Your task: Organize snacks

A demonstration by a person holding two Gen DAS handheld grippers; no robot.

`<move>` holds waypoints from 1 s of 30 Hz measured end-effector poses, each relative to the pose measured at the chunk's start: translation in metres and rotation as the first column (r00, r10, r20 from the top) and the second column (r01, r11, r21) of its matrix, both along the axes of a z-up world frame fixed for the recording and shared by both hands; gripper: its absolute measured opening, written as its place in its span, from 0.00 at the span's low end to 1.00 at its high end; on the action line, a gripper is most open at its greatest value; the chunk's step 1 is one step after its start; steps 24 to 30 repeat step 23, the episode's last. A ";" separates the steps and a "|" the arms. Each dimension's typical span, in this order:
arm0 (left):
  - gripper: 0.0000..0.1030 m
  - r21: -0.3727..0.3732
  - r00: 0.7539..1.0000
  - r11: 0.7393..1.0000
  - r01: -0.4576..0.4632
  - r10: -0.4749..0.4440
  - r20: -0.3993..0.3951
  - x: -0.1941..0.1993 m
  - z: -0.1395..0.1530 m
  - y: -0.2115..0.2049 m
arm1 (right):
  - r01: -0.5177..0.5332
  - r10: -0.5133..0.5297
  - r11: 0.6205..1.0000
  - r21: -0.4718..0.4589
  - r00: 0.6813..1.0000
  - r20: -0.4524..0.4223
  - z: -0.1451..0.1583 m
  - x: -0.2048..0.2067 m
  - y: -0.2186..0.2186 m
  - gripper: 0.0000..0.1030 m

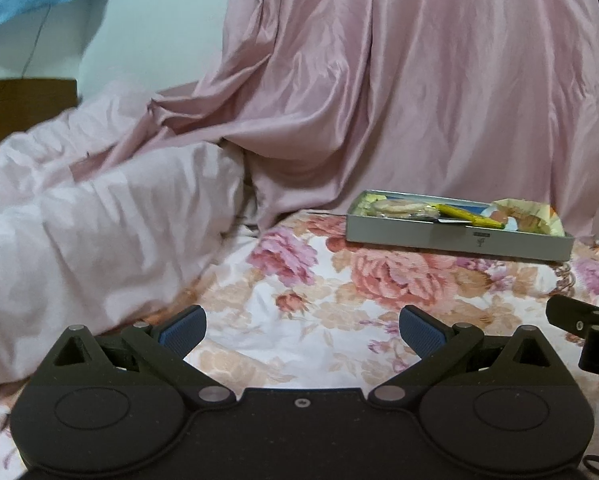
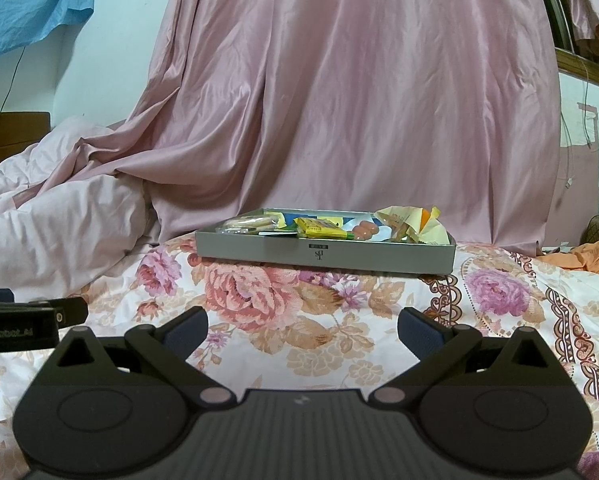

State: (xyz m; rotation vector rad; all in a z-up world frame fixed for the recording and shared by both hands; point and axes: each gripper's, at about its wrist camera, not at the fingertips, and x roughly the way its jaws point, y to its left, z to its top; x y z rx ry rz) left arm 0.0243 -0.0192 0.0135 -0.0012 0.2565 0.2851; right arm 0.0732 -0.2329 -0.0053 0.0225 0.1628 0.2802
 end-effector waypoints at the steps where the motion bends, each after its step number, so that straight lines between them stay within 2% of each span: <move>1: 0.99 0.002 1.000 1.000 0.004 -0.004 -0.002 0.000 0.000 -0.001 | 0.000 0.000 1.000 -0.001 1.000 -0.001 0.000 -0.001 0.001 1.00; 5: 0.99 -0.021 1.000 0.999 0.031 -0.031 -0.004 -0.001 0.002 -0.001 | -0.002 0.002 1.000 -0.003 1.000 -0.007 -0.002 -0.001 0.002 1.00; 15: 0.99 0.007 0.999 0.999 0.038 -0.038 0.002 -0.002 0.002 -0.005 | -0.007 0.007 1.000 -0.007 1.000 -0.016 0.000 0.001 0.002 1.00; 30: 0.99 0.009 1.000 1.000 0.030 -0.030 0.001 -0.001 0.002 -0.004 | -0.013 0.012 1.000 -0.010 1.000 -0.026 0.001 0.003 0.002 1.00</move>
